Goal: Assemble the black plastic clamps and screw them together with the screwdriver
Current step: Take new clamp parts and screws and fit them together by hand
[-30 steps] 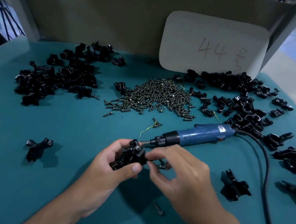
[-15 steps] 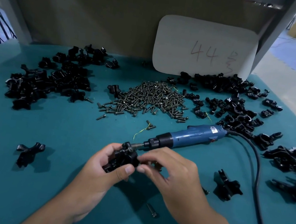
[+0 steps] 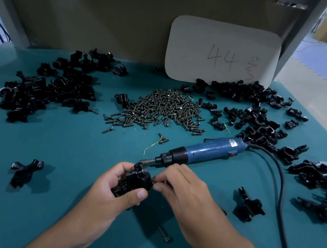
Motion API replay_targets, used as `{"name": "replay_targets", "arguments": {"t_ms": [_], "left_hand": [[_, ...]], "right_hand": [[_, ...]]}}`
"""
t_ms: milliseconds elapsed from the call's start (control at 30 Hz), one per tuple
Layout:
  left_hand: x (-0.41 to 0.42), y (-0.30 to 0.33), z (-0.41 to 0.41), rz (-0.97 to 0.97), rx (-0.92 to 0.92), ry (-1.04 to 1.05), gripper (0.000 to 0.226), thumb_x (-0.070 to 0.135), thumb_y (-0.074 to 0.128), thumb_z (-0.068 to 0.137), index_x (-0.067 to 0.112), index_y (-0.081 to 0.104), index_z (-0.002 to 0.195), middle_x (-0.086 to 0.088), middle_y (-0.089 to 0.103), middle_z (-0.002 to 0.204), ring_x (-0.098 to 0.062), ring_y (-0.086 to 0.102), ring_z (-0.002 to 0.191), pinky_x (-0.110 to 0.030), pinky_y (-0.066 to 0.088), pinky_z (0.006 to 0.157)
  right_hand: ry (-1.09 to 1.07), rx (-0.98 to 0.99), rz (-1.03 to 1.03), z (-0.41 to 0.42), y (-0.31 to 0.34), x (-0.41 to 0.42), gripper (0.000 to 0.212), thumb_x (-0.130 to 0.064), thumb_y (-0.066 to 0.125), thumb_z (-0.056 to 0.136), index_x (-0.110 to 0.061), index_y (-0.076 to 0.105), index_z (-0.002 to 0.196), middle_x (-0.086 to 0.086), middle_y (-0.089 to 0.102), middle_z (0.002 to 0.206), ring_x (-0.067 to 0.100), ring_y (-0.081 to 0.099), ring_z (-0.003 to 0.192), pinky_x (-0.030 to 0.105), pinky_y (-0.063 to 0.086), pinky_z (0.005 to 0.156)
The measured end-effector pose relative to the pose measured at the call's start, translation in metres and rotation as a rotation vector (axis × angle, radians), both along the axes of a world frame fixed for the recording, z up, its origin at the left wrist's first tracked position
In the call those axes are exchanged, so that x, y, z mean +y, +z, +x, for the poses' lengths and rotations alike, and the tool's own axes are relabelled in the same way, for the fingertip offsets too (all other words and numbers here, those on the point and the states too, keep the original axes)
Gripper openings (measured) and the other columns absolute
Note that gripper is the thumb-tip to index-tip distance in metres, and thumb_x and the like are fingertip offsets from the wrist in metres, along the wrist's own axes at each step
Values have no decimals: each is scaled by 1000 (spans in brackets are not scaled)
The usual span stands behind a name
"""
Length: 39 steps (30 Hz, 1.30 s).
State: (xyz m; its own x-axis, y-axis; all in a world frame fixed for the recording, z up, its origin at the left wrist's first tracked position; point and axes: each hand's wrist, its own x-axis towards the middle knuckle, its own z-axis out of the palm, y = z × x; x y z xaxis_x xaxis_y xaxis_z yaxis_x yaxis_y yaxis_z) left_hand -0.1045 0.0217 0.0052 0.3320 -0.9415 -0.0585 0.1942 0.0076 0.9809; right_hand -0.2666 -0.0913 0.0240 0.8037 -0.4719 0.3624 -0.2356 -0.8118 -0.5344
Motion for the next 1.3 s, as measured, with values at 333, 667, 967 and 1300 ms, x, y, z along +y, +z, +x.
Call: {"name": "replay_targets", "arguments": {"t_ms": [333,667,967,1300], "left_hand": [[1,1,-1,-24,111,-46,46,27,83,67,6,67,105,-16,65,95,-24,55,82,-27,50,71],[2,3,-1,-25,177,-86,59,34,94,64,3,67,106,-16,62,96,-23,54,83,-25,51,71],[0,7,-3,18,249,33,45,10,91,59,16,77,101,-12,72,101,-16,62,76,-24,54,65],[2,6,-2,-5,-5,37,37,19,80,75,10,65,107,-4,67,84,-15,61,73,-21,53,70]], "right_hand": [[29,168,-131,-1,6,5,15,-22,35,109,-22,41,96,-15,32,92,10,34,83,30,34,71],[-33,143,-221,1,14,11,27,-29,31,110,-20,40,86,-9,42,80,15,36,71,29,34,63],[-11,105,-88,0,7,10,29,-39,23,111,-26,39,91,-16,37,88,8,38,78,31,38,66],[-17,234,-333,-1,9,6,16,-9,40,100,-21,50,104,-11,40,92,14,36,79,29,35,67]]}}
